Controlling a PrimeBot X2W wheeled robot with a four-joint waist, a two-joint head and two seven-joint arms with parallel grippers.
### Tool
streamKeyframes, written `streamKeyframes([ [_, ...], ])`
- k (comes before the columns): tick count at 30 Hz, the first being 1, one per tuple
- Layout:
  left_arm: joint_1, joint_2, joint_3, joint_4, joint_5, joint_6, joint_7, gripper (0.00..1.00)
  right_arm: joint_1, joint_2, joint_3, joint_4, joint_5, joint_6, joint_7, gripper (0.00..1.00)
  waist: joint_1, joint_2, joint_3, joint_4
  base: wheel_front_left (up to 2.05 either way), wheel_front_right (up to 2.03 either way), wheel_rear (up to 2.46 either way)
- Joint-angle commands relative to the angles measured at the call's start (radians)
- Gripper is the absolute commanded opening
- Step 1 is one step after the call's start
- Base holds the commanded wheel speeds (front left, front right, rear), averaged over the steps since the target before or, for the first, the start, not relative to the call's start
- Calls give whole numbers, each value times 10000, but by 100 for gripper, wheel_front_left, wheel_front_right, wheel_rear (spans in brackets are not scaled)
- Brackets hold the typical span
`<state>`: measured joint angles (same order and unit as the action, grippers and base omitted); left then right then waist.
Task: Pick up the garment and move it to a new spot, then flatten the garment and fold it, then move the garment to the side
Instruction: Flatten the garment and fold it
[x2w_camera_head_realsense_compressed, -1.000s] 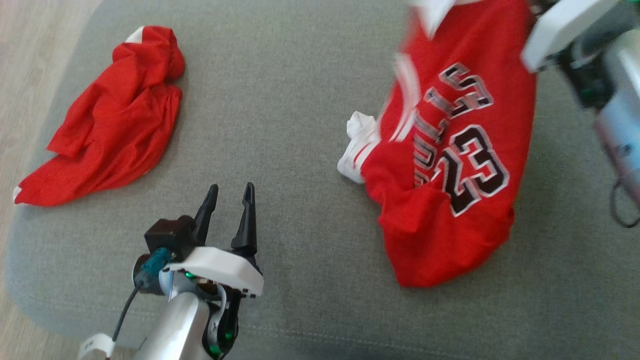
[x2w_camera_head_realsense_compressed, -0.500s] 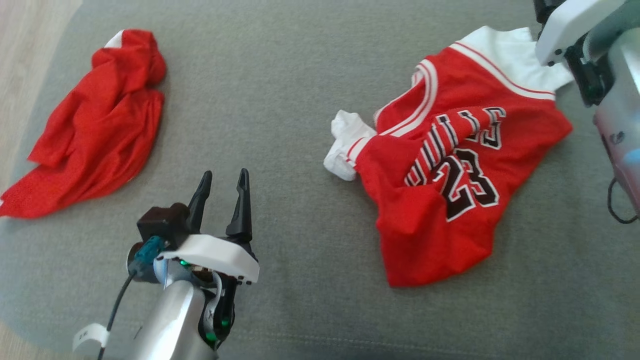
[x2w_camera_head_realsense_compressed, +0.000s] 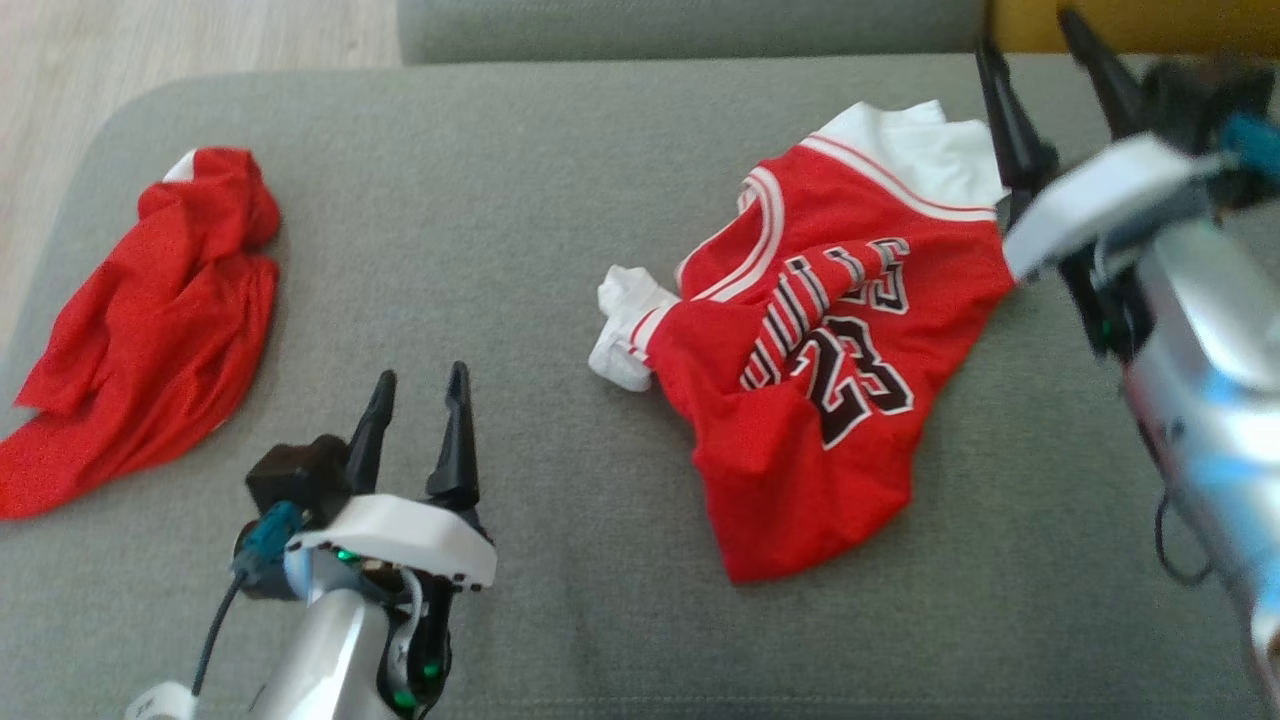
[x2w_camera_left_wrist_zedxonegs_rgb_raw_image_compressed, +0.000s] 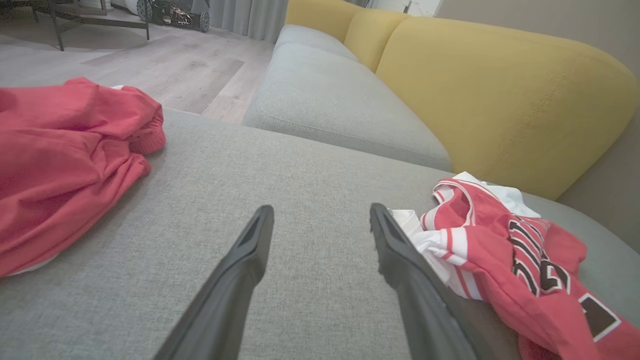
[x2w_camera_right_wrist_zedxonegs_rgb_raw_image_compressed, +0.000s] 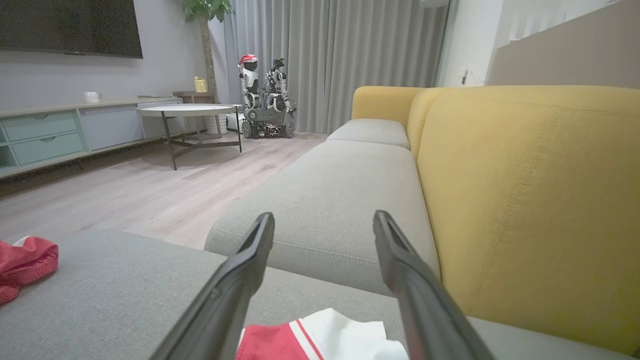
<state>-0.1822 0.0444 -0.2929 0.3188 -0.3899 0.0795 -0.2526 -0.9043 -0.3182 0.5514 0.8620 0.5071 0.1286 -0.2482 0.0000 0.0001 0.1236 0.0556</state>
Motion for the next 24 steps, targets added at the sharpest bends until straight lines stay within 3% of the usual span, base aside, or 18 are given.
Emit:
streamKeyframes([
  [1,-166,58,427,-430,58,54,-91,100,469,-78,-346,-743,-178,21,-125,100,0,-1,-210,-194,0,0,0],
  [6,64,58,576,-516,142,26,-91,100,2654,179,-1885,-2633,-1066,21,-132,100,0,-1,-485,-418,0,0,0],
  [14,409,58,597,-454,217,-21,-91,100,6095,1544,-4013,-4834,-2525,21,96,100,0,-1,-752,-659,0,0,0],
  [18,497,58,527,-391,204,-31,-91,100,7166,2112,-4460,-5583,-2991,21,440,100,0,-1,-759,-725,0,0,0],
  [24,484,58,478,-337,227,-59,-91,100,7755,2453,-4636,-6251,-3288,21,837,100,0,-1,-744,-739,0,0,0],
])
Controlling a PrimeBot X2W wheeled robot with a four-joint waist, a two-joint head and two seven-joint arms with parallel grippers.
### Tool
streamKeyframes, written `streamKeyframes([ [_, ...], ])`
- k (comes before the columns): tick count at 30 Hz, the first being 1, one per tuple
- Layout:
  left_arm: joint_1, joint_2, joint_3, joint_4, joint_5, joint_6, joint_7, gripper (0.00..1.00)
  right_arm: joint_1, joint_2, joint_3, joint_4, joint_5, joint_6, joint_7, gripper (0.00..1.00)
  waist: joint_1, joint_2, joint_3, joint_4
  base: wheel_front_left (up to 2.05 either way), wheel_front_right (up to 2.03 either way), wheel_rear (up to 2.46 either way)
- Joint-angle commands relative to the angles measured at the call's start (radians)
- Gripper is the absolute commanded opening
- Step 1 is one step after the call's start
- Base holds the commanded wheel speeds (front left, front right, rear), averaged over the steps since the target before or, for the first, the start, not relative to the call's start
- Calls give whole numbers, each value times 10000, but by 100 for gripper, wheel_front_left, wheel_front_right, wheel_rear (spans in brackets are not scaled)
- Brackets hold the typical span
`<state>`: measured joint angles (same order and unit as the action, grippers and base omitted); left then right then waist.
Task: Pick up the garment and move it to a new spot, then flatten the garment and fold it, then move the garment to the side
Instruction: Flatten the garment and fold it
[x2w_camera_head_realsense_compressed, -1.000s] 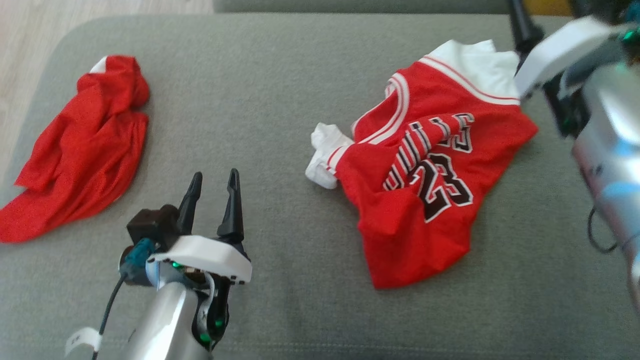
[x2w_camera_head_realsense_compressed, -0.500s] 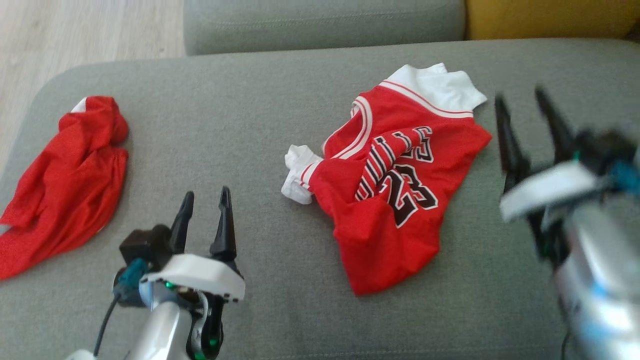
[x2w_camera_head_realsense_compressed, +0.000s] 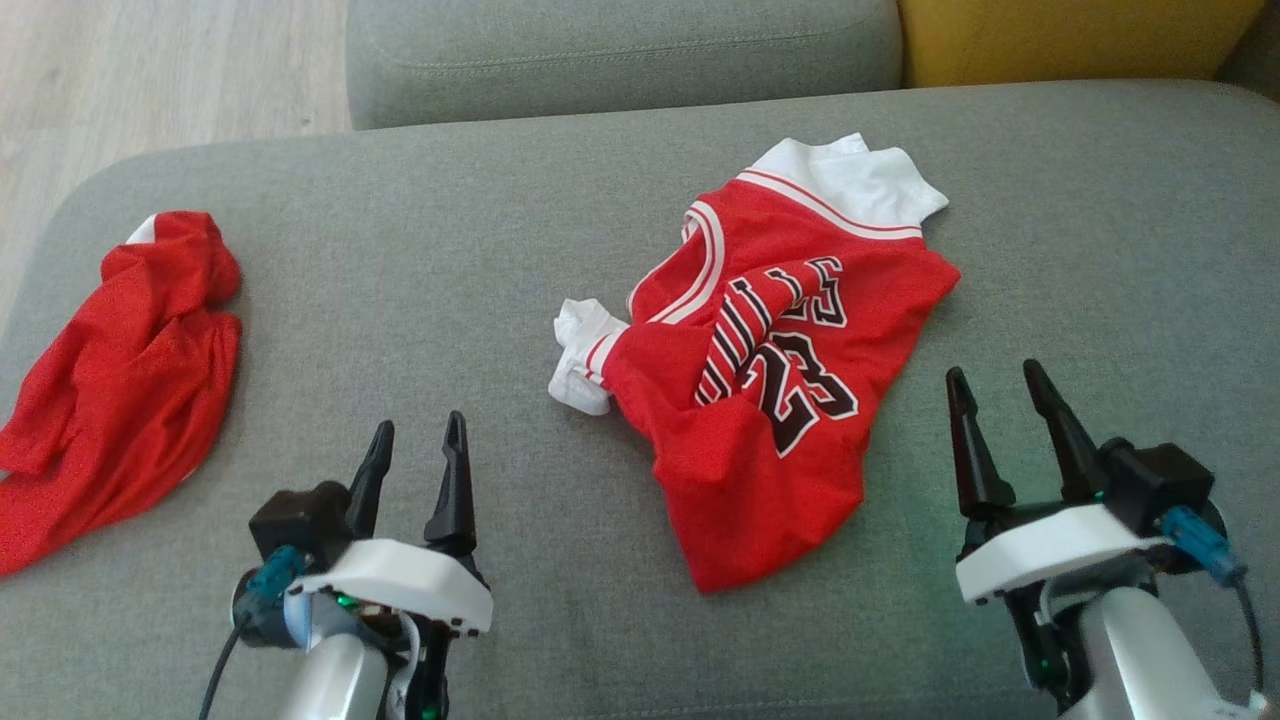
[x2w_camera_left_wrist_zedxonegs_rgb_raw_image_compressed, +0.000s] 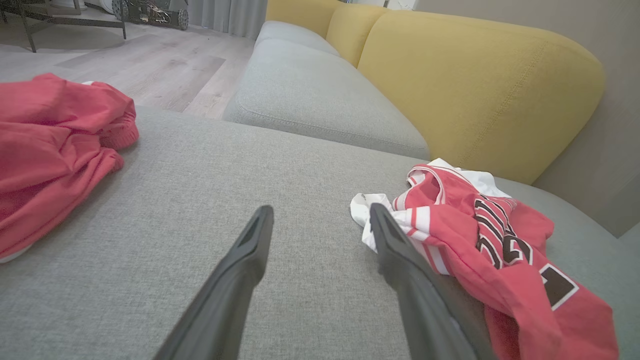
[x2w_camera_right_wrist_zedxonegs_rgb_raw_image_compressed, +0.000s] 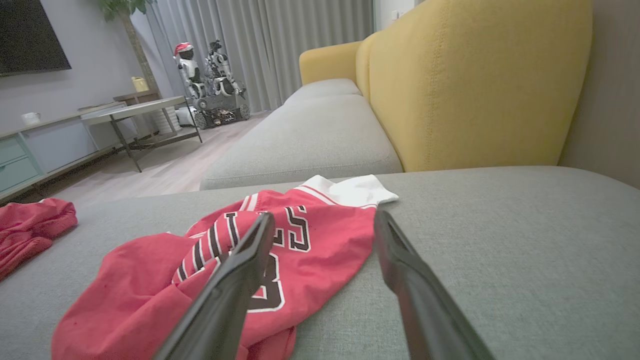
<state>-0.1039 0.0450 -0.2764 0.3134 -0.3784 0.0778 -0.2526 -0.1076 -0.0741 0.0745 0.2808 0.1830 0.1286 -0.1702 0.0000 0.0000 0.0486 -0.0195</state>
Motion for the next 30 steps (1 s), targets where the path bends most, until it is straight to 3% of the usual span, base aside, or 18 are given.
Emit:
streamKeyframes([
  [1,-311,53,309,-281,117,-47,-92,100,-174,46,110,-497,-32,21,152,100,0,0,16,21,0,0,0],
  [12,-400,53,197,-266,117,-85,-92,100,142,209,1003,-294,829,21,1434,100,0,0,282,213,0,0,0],
  [22,-639,53,100,-236,151,-116,-92,100,-624,235,1650,1226,1231,21,2044,100,0,0,744,468,0,0,0],
  [23,-660,53,93,-223,160,-128,-92,100,-749,236,1669,1449,1145,21,2035,0,0,0,766,492,0,0,0],
  [30,-788,53,114,-188,134,-102,-92,100,-1689,210,601,2128,379,21,1295,0,0,0,778,581,0,0,0],
])
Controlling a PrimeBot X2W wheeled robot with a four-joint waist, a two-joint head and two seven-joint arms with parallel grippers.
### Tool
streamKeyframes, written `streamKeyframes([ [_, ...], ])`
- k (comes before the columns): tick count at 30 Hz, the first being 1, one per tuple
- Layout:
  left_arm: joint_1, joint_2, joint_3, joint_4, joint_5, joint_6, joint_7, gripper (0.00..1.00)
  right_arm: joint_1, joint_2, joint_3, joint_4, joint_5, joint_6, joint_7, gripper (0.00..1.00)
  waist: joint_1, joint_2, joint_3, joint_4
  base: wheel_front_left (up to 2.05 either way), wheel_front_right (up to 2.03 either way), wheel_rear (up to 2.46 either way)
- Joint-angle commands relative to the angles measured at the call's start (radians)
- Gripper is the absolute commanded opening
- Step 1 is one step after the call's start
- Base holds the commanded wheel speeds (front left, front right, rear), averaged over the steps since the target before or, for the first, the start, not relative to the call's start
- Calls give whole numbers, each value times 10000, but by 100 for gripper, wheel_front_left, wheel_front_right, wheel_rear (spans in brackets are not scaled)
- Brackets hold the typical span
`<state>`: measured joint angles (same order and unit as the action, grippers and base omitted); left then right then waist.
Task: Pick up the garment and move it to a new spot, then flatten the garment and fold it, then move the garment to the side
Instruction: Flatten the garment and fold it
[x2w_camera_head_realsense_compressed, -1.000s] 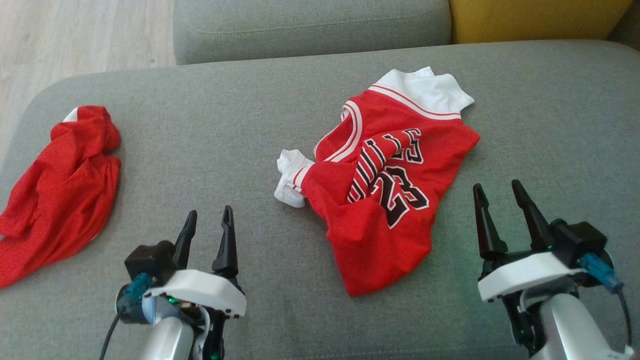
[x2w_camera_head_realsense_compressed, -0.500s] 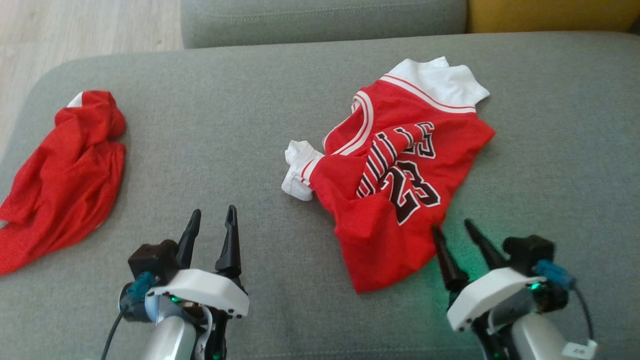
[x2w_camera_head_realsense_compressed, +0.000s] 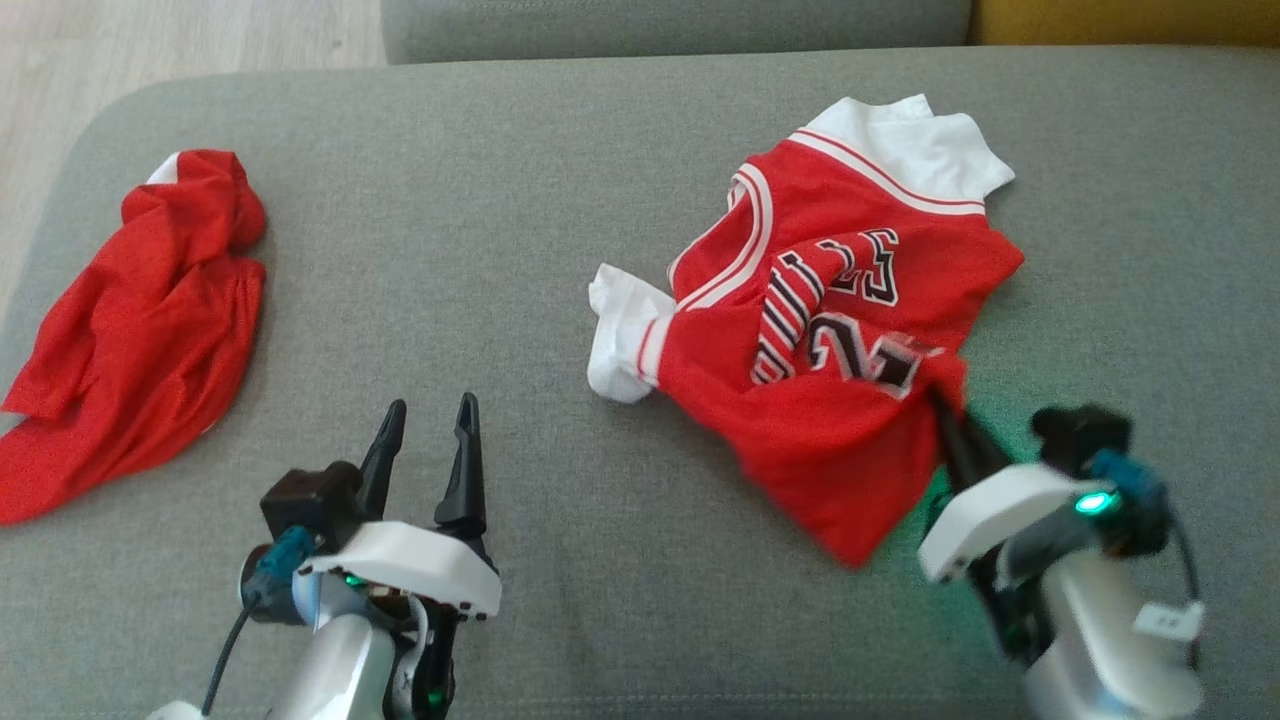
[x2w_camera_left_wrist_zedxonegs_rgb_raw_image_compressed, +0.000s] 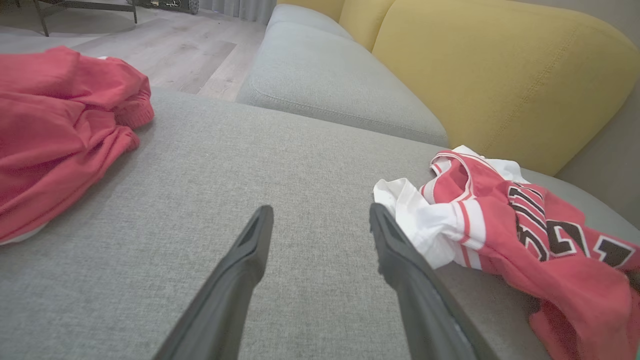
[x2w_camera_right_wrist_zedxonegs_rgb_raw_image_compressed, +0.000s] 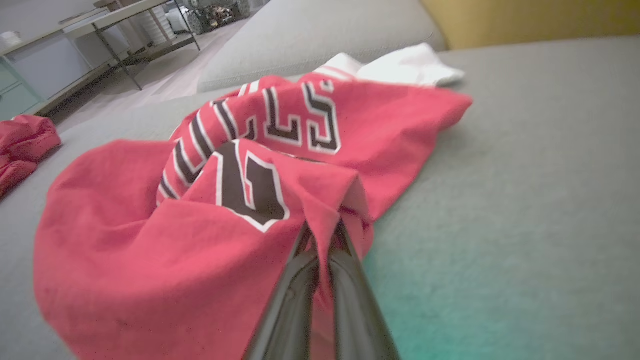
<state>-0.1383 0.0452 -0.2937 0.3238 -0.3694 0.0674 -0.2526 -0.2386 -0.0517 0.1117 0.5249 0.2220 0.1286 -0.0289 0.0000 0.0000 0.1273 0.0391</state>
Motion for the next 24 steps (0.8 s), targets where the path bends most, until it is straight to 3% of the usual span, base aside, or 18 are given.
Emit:
streamKeyframes([
  [1,-440,51,287,-283,36,10,-92,100,-516,-77,13,-335,-242,21,-177,0,0,0,-39,-6,0,0,0],
  [5,-393,51,267,-284,-56,60,-92,100,-1082,-570,-716,-709,-1093,21,-114,0,0,0,-187,-4,0,0,0],
  [9,-377,51,164,-333,-194,93,-92,100,-1698,-1478,-1095,-1523,-2014,21,352,0,0,0,-285,89,0,0,0],
  [14,-342,51,81,-403,-349,147,-92,100,-2423,-2669,-890,-2474,-2771,21,1239,0,0,0,-298,319,0,0,0],
  [17,-304,51,33,-401,-406,168,-92,100,-2793,-3287,-218,-2499,-3109,21,2102,0,0,0,-221,499,0,0,0],
  [24,-435,51,-34,-362,-401,148,-92,100,-3069,-3164,752,-1223,-2901,21,2146,0,0,0,23,720,0,0,0],
])
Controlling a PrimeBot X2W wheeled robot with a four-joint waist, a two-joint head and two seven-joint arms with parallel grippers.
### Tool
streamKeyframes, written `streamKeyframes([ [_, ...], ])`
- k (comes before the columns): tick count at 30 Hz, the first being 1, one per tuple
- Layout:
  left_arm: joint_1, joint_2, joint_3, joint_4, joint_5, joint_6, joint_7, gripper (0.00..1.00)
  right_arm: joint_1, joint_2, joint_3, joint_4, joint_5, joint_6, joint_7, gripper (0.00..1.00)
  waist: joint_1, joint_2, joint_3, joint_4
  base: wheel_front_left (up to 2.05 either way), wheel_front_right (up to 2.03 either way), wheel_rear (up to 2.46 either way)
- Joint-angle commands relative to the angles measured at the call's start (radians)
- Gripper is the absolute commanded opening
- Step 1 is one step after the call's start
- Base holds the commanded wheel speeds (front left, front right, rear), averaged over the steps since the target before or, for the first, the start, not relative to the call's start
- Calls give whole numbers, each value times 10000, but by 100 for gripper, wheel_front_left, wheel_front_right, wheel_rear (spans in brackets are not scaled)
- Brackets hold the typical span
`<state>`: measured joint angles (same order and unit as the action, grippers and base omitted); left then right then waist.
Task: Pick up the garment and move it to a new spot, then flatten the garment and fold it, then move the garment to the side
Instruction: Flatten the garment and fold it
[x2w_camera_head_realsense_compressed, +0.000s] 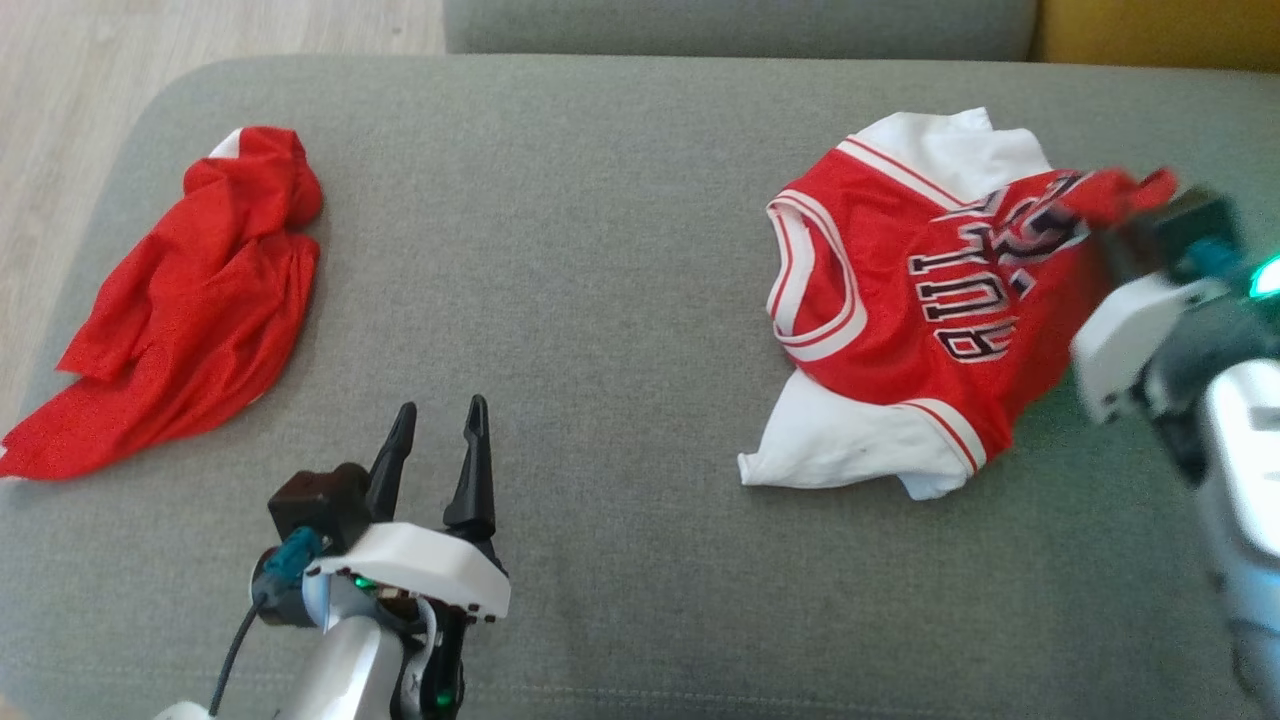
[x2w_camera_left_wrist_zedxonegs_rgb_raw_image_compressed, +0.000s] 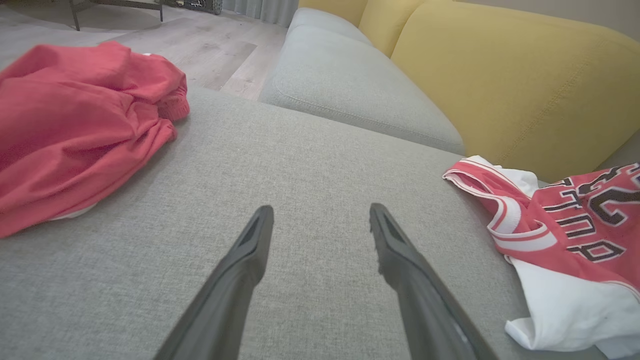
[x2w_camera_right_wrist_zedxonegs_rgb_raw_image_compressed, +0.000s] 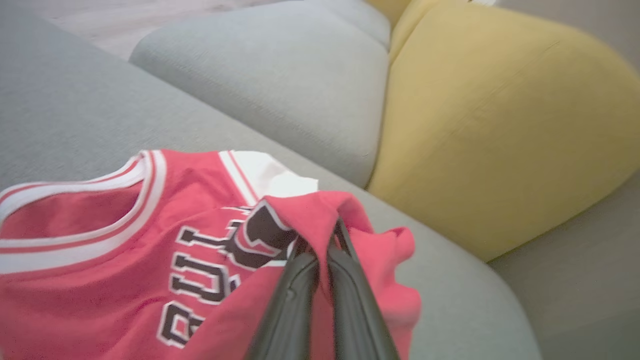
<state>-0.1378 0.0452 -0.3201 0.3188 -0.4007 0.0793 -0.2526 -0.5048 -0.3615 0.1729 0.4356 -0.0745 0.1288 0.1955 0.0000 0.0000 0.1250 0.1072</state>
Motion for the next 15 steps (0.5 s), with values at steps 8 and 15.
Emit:
streamKeyframes([
  [8,-618,51,234,-235,10,-13,-92,100,-1031,466,1365,2195,962,19,-713,100,0,0,285,46,0,0,0],
  [15,-589,51,328,-205,45,13,-92,100,-1212,478,643,2853,1392,19,-1558,100,0,0,147,-324,0,0,0],
])
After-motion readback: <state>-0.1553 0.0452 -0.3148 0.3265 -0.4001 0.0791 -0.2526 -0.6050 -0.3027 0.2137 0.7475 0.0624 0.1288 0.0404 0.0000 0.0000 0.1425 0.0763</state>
